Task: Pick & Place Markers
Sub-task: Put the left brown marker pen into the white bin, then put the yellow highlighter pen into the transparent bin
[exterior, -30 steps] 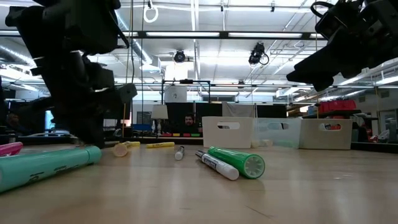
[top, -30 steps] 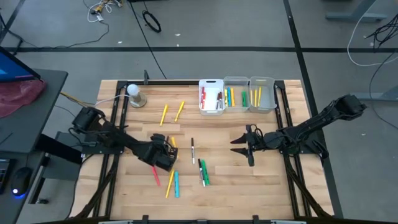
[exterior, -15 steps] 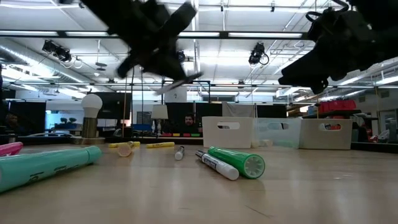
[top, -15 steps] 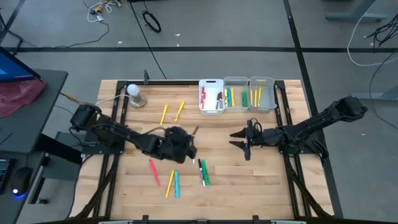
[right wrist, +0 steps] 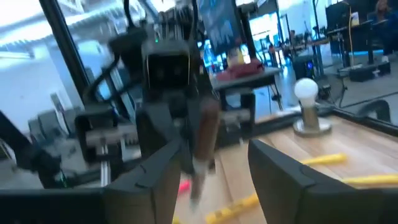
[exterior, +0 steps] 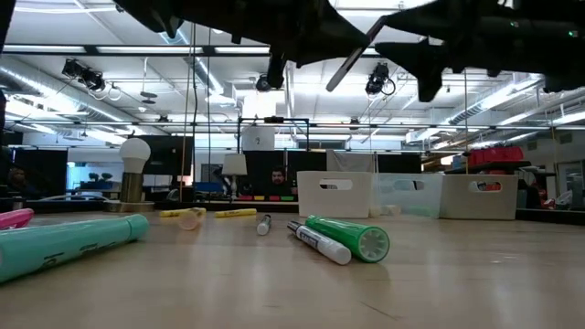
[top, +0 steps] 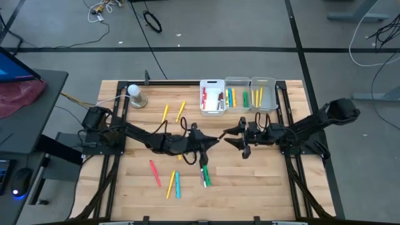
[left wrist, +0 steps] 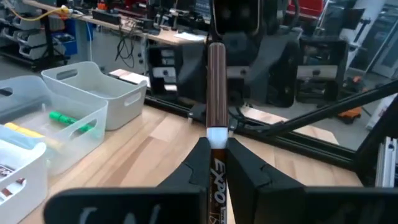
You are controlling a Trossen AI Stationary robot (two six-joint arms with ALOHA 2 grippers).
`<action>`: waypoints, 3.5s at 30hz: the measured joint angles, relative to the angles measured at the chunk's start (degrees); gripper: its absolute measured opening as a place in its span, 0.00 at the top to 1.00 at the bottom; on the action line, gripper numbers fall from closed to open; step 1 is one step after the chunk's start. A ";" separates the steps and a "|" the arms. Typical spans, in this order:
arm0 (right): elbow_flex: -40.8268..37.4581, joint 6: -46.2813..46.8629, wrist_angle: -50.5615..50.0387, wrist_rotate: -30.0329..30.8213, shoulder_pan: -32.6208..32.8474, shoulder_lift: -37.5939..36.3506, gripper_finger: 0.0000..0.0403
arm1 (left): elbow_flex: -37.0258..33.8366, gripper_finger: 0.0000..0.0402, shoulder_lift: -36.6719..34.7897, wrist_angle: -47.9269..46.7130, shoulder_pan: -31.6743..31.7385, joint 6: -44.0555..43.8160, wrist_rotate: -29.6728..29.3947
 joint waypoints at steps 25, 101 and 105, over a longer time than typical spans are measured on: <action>10.01 -1.92 -24.41 -1.90 -4.65 -7.25 0.94 | 0.02 0.73 -0.16 -3.14 -0.22 1.42 -1.13; 41.45 -7.03 -64.21 -12.44 -44.66 14.06 0.84 | 0.00 0.50 -0.11 -17.26 -0.26 -7.21 -6.86; 41.45 -9.79 -67.19 -12.08 -43.46 9.78 0.82 | 0.02 0.50 -0.09 -17.89 -0.45 -8.13 -6.86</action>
